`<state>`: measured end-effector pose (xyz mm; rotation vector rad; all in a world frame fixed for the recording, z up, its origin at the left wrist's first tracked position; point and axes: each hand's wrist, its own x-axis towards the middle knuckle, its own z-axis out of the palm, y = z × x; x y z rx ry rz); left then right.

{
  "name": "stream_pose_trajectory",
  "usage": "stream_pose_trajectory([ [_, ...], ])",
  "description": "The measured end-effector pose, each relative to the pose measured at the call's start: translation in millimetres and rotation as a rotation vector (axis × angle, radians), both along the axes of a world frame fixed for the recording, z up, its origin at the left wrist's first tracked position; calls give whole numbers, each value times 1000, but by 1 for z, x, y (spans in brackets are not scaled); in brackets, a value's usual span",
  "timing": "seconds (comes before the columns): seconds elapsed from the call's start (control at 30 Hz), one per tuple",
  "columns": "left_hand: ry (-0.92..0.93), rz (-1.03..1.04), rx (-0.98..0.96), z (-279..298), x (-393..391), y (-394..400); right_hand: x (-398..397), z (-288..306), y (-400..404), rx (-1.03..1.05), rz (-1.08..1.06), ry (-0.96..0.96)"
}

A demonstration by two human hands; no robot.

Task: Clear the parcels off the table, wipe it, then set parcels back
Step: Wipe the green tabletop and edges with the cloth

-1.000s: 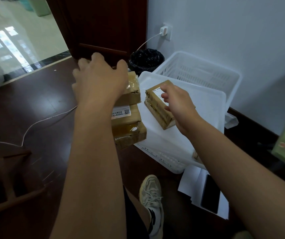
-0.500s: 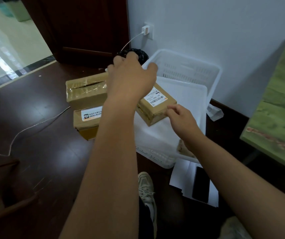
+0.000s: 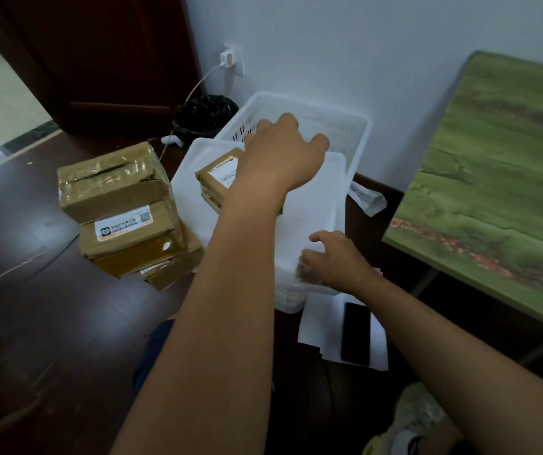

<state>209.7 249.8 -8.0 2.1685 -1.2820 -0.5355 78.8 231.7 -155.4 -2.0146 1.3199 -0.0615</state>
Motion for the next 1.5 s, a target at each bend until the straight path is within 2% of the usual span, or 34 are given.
stream_pose_trajectory([
  [0.13,77,-56,20,-1,-14,-4,-18,-11,-4,-118,125,174],
  [0.27,53,-103,21,4,-26,-8,-20,-22,1,-236,241,269],
  [0.37,50,-121,20,5,-32,-11,-16,-28,7,-330,280,238],
  [0.57,40,-151,45,3,-37,-13,-15,-45,4,-369,252,232],
  [0.7,19,-165,68,1,-36,-13,-19,-54,-2,-362,189,252],
  [1.17,22,-195,92,3,-35,-16,-13,-65,-4,-425,224,268],
  [1.5,10,-142,96,3,-18,-11,-5,-67,-1,-459,202,233],
])
